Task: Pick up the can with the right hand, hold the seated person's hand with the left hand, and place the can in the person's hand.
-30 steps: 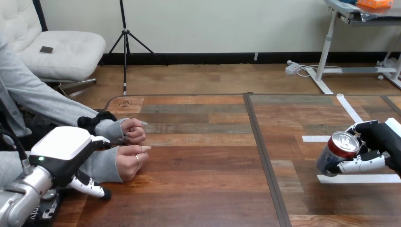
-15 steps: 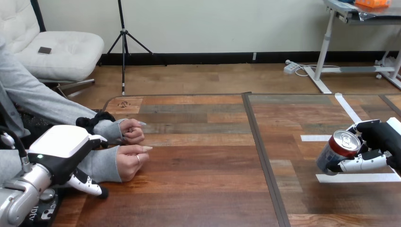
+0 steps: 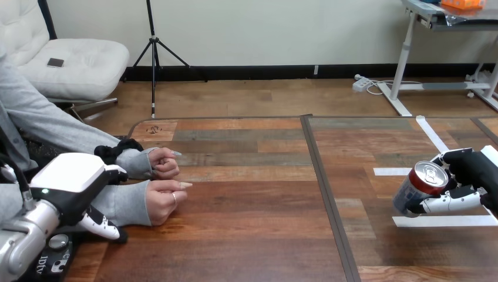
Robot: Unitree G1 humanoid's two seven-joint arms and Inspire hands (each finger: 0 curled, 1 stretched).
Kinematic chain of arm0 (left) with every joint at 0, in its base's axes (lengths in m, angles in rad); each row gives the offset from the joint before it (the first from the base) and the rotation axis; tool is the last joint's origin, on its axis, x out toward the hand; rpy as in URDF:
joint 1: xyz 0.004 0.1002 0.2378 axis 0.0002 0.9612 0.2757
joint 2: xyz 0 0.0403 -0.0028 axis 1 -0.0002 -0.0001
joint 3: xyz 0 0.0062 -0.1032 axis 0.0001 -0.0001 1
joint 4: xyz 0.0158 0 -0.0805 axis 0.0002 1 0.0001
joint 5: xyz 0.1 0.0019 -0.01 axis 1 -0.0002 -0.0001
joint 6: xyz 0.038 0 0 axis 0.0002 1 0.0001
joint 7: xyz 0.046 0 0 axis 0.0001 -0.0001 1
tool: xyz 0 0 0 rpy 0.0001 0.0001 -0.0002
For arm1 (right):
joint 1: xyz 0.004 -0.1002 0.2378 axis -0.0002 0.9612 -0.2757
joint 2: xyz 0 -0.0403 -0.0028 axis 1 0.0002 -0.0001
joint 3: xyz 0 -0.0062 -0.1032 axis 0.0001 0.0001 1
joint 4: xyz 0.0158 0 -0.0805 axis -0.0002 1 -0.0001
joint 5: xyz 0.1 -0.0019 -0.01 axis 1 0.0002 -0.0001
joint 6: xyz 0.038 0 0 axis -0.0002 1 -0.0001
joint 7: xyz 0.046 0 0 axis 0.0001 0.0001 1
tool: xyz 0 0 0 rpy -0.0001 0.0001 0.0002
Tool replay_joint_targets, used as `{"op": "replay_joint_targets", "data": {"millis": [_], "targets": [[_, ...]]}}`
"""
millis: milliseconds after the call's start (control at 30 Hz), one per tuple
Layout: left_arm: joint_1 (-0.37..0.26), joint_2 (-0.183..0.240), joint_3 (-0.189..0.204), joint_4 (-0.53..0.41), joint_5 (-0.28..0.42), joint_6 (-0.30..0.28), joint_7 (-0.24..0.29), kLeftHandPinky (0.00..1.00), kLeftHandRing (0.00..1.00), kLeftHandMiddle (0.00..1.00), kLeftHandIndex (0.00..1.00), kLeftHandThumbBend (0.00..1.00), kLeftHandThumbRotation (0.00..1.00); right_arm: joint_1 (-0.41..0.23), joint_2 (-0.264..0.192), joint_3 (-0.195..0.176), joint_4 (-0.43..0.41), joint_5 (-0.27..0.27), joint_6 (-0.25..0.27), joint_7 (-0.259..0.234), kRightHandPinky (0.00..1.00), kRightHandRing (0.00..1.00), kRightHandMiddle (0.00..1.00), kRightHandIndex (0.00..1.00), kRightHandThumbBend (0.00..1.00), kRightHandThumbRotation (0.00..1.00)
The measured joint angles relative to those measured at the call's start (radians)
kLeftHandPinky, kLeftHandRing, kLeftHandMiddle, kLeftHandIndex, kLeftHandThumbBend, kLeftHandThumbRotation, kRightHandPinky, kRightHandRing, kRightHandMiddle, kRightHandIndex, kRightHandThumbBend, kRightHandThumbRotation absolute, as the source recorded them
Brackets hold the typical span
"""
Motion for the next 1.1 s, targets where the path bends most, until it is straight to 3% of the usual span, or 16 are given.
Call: {"op": "replay_joint_targets", "data": {"millis": [533, 933, 1100], "targets": [[-0.034, 0.000, -0.005, 0.028, -0.035, 0.064, -0.066, 0.62, 0.73, 0.77, 0.78, 1.00, 0.20, 0.000, 0.000, -0.005, -0.001, 0.004, 0.008, 0.024, 0.15, 0.20, 0.28, 0.41, 0.83, 0.00], [-0.048, 0.000, 0.000, 0.037, -0.124, 0.074, -0.173, 0.55, 0.66, 0.71, 0.73, 0.97, 0.05, 0.000, 0.000, -0.006, -0.001, 0.004, 0.006, 0.025, 0.14, 0.20, 0.28, 0.41, 0.84, 0.00], [-0.058, 0.000, -0.002, 0.039, -0.132, 0.070, -0.198, 0.48, 0.57, 0.64, 0.66, 0.93, 0.01, 0.000, 0.000, -0.006, -0.001, 0.004, 0.004, 0.025, 0.14, 0.19, 0.28, 0.41, 0.84, 0.00]]}}
